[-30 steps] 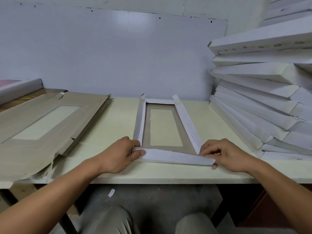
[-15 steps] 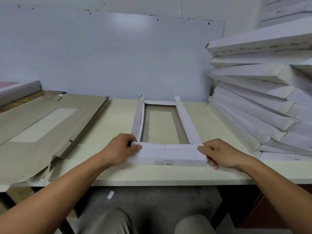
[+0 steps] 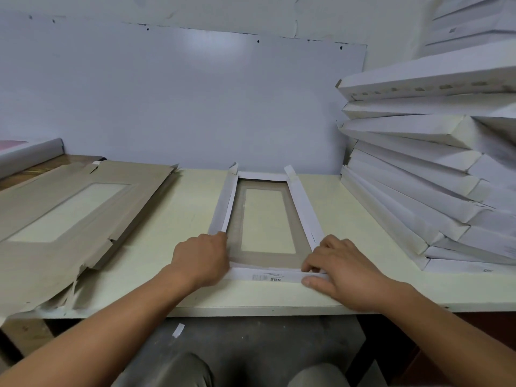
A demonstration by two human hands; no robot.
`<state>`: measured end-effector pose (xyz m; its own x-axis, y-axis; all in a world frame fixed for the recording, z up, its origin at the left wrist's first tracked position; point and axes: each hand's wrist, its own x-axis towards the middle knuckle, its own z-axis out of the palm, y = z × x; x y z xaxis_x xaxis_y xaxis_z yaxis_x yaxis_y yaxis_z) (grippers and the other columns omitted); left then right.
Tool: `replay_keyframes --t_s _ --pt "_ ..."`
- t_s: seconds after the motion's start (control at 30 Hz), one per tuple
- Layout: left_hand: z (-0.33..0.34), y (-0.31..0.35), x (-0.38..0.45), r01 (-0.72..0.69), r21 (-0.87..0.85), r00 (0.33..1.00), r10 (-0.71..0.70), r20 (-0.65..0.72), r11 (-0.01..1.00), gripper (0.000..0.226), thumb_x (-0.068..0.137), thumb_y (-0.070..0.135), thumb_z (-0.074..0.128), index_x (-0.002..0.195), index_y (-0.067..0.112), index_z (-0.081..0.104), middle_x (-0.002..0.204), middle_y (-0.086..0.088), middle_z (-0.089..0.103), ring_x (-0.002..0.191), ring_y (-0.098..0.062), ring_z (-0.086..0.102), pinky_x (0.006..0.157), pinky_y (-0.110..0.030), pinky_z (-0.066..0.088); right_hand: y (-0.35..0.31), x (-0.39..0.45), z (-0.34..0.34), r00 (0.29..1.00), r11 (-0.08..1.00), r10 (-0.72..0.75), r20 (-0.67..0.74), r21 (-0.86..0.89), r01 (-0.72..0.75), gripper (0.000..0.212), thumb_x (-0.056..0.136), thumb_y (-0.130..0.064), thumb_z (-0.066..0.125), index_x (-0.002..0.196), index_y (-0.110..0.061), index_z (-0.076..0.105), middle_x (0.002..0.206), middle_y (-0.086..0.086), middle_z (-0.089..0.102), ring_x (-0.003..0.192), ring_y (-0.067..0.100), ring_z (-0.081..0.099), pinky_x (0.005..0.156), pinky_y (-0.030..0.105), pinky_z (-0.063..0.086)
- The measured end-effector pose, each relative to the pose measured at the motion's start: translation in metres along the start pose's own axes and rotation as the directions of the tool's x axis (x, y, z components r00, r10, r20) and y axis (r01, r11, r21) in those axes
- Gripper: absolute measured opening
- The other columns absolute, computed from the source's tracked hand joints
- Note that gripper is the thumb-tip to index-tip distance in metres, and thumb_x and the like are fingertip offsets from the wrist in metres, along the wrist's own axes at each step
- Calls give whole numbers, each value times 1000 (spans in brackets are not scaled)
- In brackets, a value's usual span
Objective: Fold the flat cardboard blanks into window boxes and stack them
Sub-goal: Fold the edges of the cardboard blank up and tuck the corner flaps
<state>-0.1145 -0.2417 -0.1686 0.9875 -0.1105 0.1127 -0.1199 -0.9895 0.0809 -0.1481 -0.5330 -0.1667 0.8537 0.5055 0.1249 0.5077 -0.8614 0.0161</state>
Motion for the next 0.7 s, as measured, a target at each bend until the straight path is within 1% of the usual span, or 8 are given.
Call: replay_keyframes --t_s 0.13,0.17,0.23,0.3,0.37,0.43,0.53,0.7 --pt "0 2 -6 -130 186 978 156 -136 974 15 95 27 37 98 24 51 99 2 48 98 -23 43 76 -37 34 -9 7 9 999 1000 12 38 7 -12 31 104 -39 33 93 -21 56 87 -8 54 89 13 44 87 29 29" --pt "-1 5 -8 -203 153 961 227 -159 967 17 97 30 36 95 25 52 99 4 49 98 -21 44 79 -37 33 -10 9 9 999 999 15 38 43 -17 32 104 -37 34 89 -17 54 84 -6 53 85 15 45 85 30 30" --pt "-2 13 -14 -368 -62 926 359 -119 928 21 100 33 35 92 24 52 94 7 55 94 -19 50 84 -36 36 -13 12 9 1000 992 -2 26 128 -1 34 104 -34 38 81 -13 51 76 -4 50 78 16 45 81 30 30" --pt "-1 23 -23 -472 -265 878 475 -61 841 17 99 30 40 102 23 56 99 5 61 95 -18 55 87 -37 42 -20 15 8 999 985 -35 4 167 34 36 103 -35 41 78 -13 53 73 -4 51 76 16 47 81 31 32" --pt "2 31 -29 -563 -287 817 574 -51 775 25 94 20 44 116 23 56 108 2 61 100 -18 54 89 -35 43 -29 18 10 998 981 -58 -13 183 60 37 103 -36 42 80 -12 58 75 -1 57 78 19 50 86 31 34" --pt "6 37 -31 -602 -256 792 608 -65 757 33 89 13 45 119 20 57 110 0 60 100 -20 53 88 -35 43 -37 20 12 996 973 -79 -41 214 86 39 102 -36 45 76 -9 56 72 2 56 76 20 49 86 32 35" --pt "5 39 -33 -593 -220 802 592 -78 775 27 85 10 46 108 17 59 102 -3 59 95 -23 53 82 -39 44 -42 20 13 991 964 -126 -52 228 135 42 99 -44 47 78 -11 61 74 0 58 80 17 48 86 33 35" --pt "-5 21 -41 -620 -219 770 637 14 754 13 76 8 49 80 19 44 87 -2 52 80 -25 49 71 -41 43 -24 19 6 988 908 -155 29 397 131 44 79 -72 59 98 -35 70 94 -21 58 107 2 45 98 22 34"
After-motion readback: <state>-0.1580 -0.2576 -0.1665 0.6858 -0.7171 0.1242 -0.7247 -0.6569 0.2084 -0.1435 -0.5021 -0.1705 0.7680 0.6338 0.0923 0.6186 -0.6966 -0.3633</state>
